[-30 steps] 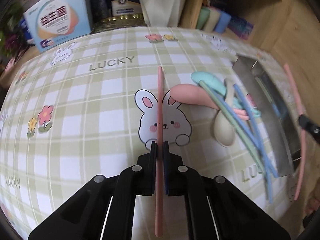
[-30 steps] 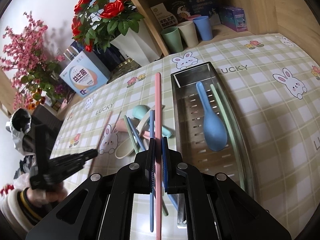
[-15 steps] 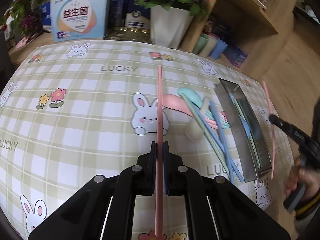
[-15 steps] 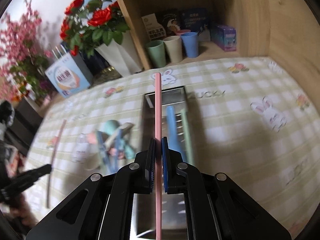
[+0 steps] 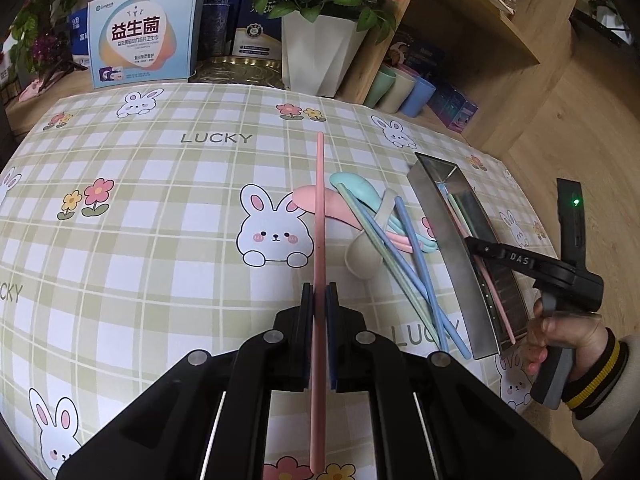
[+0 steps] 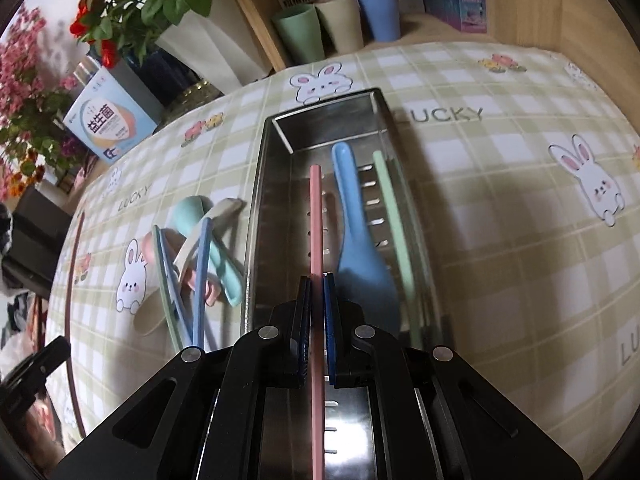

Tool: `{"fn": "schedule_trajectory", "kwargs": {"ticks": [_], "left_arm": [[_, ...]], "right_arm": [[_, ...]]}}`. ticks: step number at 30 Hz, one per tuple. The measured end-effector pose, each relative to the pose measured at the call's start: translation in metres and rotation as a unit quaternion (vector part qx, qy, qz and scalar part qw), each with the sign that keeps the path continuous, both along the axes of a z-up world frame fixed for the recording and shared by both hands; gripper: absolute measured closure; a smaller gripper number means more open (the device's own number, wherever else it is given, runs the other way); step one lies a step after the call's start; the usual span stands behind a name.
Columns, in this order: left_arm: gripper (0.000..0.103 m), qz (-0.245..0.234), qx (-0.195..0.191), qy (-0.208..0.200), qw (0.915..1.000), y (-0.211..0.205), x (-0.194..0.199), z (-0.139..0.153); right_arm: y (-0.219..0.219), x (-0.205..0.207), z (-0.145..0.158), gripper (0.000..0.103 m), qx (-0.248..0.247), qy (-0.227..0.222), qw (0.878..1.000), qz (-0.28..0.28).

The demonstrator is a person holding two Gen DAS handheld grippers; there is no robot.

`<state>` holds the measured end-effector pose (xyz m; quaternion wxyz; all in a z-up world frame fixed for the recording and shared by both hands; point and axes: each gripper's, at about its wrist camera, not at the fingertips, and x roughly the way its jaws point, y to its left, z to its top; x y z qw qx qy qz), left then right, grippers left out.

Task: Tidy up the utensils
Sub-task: 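Lower the pink chopstick into the tray and open the right tool while the left tool holds its chopstick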

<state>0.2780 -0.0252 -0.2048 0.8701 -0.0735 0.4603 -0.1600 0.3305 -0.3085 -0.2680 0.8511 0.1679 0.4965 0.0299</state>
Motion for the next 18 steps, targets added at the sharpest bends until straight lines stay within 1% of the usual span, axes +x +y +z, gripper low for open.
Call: {"fn": "schedule_trajectory", "kwargs": {"ticks": [3,7,13,15,18], "left_arm": [[0.097,0.007,0.007,0.007,0.9999,0.0019,0.0019,-0.0023],[0.097,0.012,0.002,0.012,0.9998,0.0052,0.0024,-0.0041],[0.097,0.008,0.0,0.012,0.9999,0.0052,0.0021,-0.0028],[0.097,0.007,0.0,0.013,0.9999,0.0041,0.0014,-0.0028],[0.097,0.007,-0.001,0.012,0.9999,0.0039,0.0004,-0.0016]], "right_arm": [[0.0021,0.0018,-0.0036,0.097,-0.001,0.008,1.0,-0.003],[0.0001,0.0042,-0.0049,0.097,0.001,0.016,1.0,-0.009],[0.0023,0.0065,-0.0075,0.097,0.0,0.027,1.0,0.003],[0.004,0.0063,-0.0072,0.097,-0.003,0.028,1.0,0.004],[0.0048,0.0034,-0.0024,0.097,-0.008,0.018,1.0,0.001]]}}
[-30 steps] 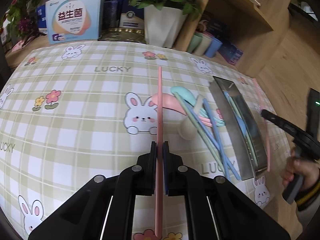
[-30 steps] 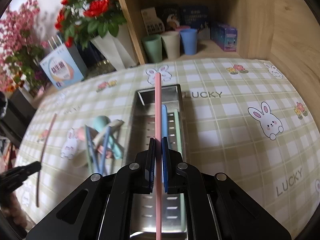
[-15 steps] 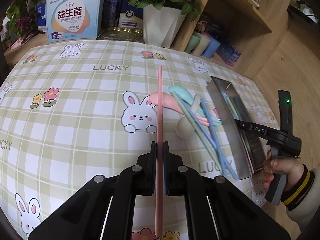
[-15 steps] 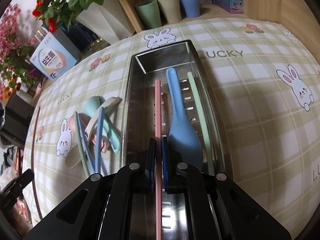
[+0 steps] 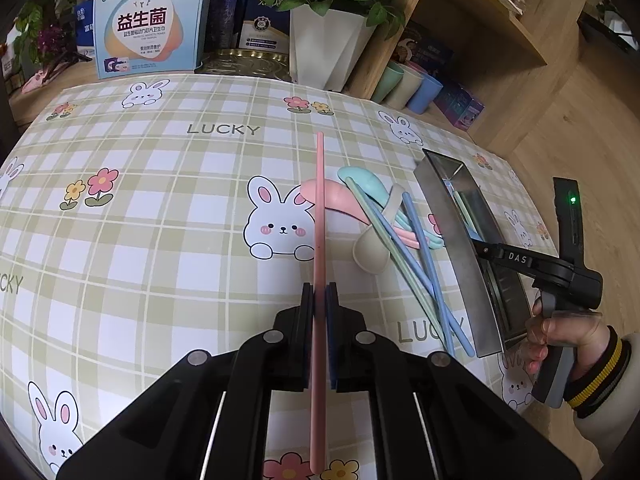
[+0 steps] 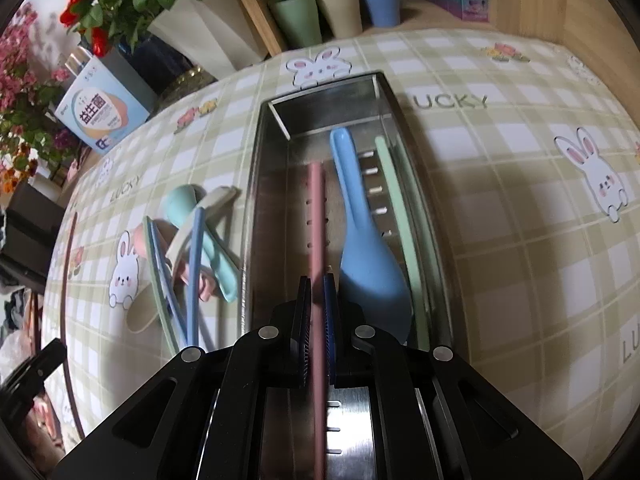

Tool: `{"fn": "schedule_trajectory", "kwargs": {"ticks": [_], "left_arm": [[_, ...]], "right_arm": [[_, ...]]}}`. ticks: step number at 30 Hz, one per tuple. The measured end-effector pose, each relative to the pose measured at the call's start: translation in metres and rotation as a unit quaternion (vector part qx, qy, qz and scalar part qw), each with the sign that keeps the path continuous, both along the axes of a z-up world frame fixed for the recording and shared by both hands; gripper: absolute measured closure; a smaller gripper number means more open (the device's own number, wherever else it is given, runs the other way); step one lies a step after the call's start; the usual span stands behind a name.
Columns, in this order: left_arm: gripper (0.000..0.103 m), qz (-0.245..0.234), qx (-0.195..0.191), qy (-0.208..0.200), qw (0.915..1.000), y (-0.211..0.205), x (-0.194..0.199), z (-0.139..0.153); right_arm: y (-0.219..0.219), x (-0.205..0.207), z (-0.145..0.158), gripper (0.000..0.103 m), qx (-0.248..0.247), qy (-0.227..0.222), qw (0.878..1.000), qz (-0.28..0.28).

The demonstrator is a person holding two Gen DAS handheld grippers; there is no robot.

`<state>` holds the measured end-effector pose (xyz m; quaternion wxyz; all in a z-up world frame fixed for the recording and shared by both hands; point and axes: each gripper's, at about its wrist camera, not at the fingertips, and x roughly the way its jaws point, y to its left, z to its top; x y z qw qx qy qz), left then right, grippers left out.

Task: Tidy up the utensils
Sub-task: 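Lower the pink chopstick into the tray and open the right tool while the left tool holds its chopstick, then carry the pink chopstick into the steel tray and open the left tool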

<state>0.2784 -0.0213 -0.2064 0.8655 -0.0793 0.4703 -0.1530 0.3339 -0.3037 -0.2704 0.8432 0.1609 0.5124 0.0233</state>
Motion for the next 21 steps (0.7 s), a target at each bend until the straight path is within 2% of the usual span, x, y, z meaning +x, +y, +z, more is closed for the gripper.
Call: {"fn": "schedule_trajectory", "kwargs": {"ticks": [9,10,11,12,15,18,19,21], "left_arm": [[0.097,0.0,-0.003,-0.002,1.0,-0.001,-0.002,0.002],[0.097,-0.001,-0.003,-0.002,1.0,-0.001,-0.003,0.002],[0.097,-0.001,-0.004,-0.002,1.0,-0.002,-0.003,0.003],[0.097,-0.001,-0.004,-0.002,1.0,-0.002,-0.003,0.003],[0.097,-0.003,-0.004,-0.002,1.0,-0.003,-0.004,0.004],[0.097,-0.005,-0.007,0.002,1.0,-0.005,-0.005,0.004],[0.097,-0.006,-0.007,0.002,1.0,-0.006,-0.005,0.004],[0.097,-0.01,-0.007,0.006,0.9999,-0.009,-0.006,0.004]], "right_arm": [[0.0,-0.011,0.031,0.092,-0.041,-0.039,0.998,-0.004],[-0.001,-0.013,0.033,0.084,-0.043,-0.042,0.998,-0.005],[-0.002,-0.015,0.036,0.066,-0.045,-0.047,0.998,-0.005],[-0.003,-0.017,0.04,0.056,-0.048,-0.052,0.997,-0.007],[-0.005,-0.024,0.048,0.052,-0.056,-0.064,0.996,-0.002],[-0.007,-0.028,0.052,0.031,-0.057,-0.063,0.996,0.0],[-0.008,-0.03,0.053,0.017,-0.057,-0.065,0.996,0.0],[-0.009,-0.033,0.056,0.014,-0.057,-0.07,0.996,-0.002]]}}
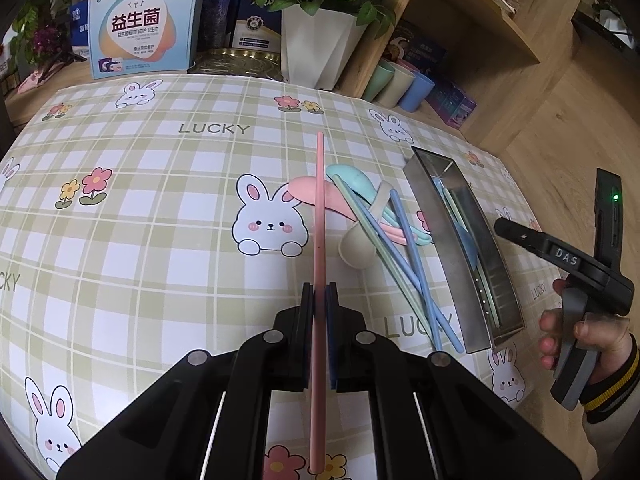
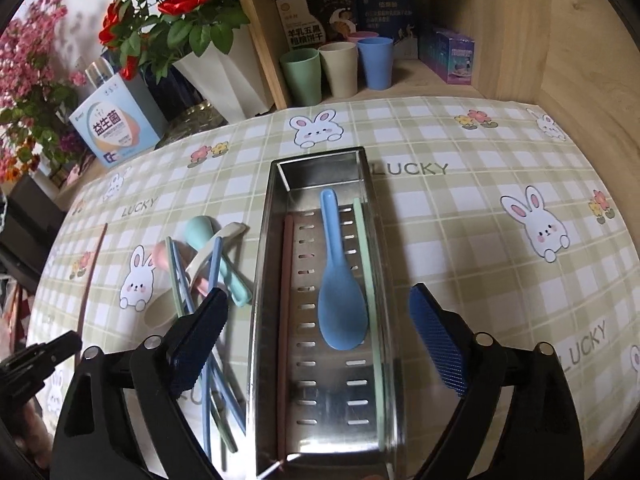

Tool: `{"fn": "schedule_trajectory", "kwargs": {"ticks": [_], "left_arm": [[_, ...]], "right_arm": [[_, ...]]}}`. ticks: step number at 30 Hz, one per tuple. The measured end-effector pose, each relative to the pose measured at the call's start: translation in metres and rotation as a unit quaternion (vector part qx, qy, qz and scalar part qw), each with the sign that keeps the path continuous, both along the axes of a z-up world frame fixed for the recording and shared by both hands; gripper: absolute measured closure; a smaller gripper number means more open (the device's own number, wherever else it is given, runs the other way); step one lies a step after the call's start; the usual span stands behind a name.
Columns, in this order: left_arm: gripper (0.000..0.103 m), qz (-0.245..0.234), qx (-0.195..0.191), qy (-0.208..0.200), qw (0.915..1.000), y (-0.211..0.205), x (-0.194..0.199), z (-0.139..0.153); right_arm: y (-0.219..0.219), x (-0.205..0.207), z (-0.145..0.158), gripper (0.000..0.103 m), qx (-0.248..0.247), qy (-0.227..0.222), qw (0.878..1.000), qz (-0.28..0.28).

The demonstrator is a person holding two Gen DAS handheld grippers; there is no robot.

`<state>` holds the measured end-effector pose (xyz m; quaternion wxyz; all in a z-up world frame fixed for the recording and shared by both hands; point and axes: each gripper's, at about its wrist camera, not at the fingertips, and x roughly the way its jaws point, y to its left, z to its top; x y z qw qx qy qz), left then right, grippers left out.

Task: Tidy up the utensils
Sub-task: 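Carry the pink chopstick into the steel tray and open the left tool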

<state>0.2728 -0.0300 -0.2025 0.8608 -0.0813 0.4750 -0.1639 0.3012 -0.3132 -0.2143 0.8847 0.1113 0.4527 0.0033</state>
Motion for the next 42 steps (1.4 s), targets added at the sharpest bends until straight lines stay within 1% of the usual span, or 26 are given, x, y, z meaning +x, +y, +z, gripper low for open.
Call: {"fn": "schedule_trajectory", "kwargs": {"ticks": [3,7,11,15,19,24,27,29,34,37,39,42], "left_arm": [[0.097,-0.002,-0.002,0.006,1.0,-0.003,0.0,-0.001],[0.097,-0.01,0.003,0.01,0.9999,-0.012,0.003,0.0],[0.097,-0.022,-0.006,0.025,0.9994,-0.031,0.01,0.002],[0.097,-0.044,-0.027,0.043,0.9977,-0.063,0.02,0.006],[0.097,-0.06,-0.045,0.074,0.9944,-0.102,0.032,0.004],[0.097,-0.057,-0.055,0.105,0.9913,-0.146,0.052,-0.003],[0.097,-0.048,-0.073,0.122,0.9887,-0.166,0.067,-0.007],[0.097,-0.042,-0.078,0.131,0.9874,-0.18,0.075,-0.011],[0.097,-0.047,-0.072,0.152,0.9847,-0.208,0.086,-0.025],[0.097,-0.051,-0.067,0.162,0.9832,-0.216,0.088,-0.033],[0.097,-0.053,-0.058,0.163,0.9835,-0.219,0.089,-0.037],[0.097,-0.056,-0.054,0.163,0.9835,-0.221,0.089,-0.041]], "right_arm": [[-0.004,-0.004,0.005,0.015,-0.001,-0.005,1.0,-0.004],[-0.013,-0.01,0.01,0.015,0.009,-0.011,1.0,0.0],[-0.025,-0.013,0.015,0.015,0.016,-0.013,1.0,0.0],[-0.041,-0.014,0.017,0.015,0.017,-0.011,1.0,-0.001],[-0.062,-0.014,0.016,0.015,0.016,-0.011,1.0,-0.001],[-0.088,-0.015,0.011,0.015,0.026,-0.011,1.0,-0.01],[-0.106,-0.017,0.008,0.015,0.039,-0.015,0.999,-0.026],[-0.113,-0.018,0.006,0.015,0.044,-0.015,0.998,-0.032],[-0.127,-0.02,0.0,0.015,0.048,-0.014,0.998,-0.039],[-0.133,-0.023,-0.002,0.015,0.053,-0.015,0.997,-0.046],[-0.137,-0.023,-0.003,0.015,0.058,-0.016,0.997,-0.05],[-0.139,-0.024,-0.005,0.015,0.06,-0.012,0.997,-0.055]]}}
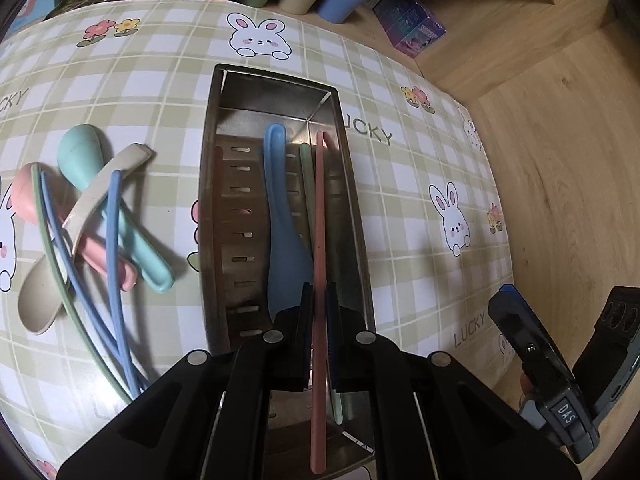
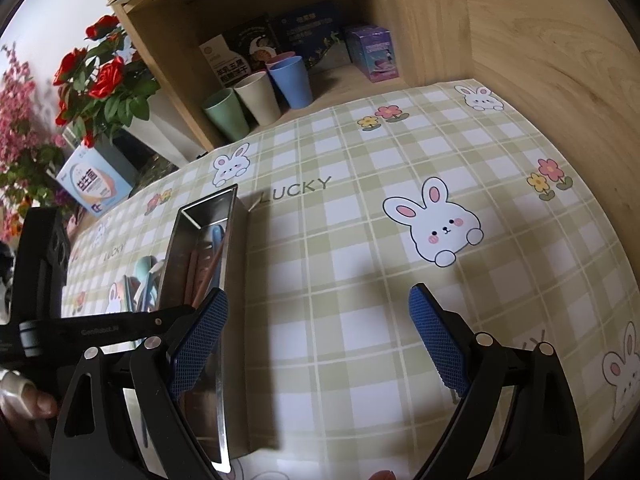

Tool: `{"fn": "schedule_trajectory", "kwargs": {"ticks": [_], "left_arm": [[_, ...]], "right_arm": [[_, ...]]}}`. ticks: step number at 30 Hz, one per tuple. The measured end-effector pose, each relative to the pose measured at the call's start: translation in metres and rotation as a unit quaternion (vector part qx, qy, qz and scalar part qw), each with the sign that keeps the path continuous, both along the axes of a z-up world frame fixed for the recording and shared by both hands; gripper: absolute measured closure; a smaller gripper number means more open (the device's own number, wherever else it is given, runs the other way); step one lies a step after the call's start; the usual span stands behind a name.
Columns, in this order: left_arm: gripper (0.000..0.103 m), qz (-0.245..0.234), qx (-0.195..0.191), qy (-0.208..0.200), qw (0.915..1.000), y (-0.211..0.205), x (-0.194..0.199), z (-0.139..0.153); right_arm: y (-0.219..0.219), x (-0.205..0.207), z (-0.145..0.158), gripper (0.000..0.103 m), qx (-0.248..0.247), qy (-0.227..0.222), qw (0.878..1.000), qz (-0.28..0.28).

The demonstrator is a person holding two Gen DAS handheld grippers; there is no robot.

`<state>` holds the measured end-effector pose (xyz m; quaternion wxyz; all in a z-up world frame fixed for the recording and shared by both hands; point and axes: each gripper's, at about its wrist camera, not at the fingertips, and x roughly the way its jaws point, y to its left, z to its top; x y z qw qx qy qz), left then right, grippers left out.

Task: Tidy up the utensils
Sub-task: 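Carry the pink chopstick into the steel tray and open the left tool, then grasp a green chopstick from the utensil pile with the left tool and lift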

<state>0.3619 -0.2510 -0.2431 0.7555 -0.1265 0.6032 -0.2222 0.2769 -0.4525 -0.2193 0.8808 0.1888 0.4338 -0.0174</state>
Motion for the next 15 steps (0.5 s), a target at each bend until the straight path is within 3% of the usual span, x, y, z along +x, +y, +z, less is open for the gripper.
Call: {"fn": "schedule_trajectory", "kwargs": {"ticks": [9,15], "left_arm": [[0.097,-0.033,-0.007,0.005,0.9994,-0.011,-0.004,-0.004],[0.097,-0.047,-0.009,-0.037,0.9982,0.004,-0.01,0.021]], "right_arm": [[0.003,-0.003,0.003,0.015,0.001,0.004,1.0,-0.003],[0.015,-0.007,0.009,0.015,0.0,0.004,1.0,0.001]]}}
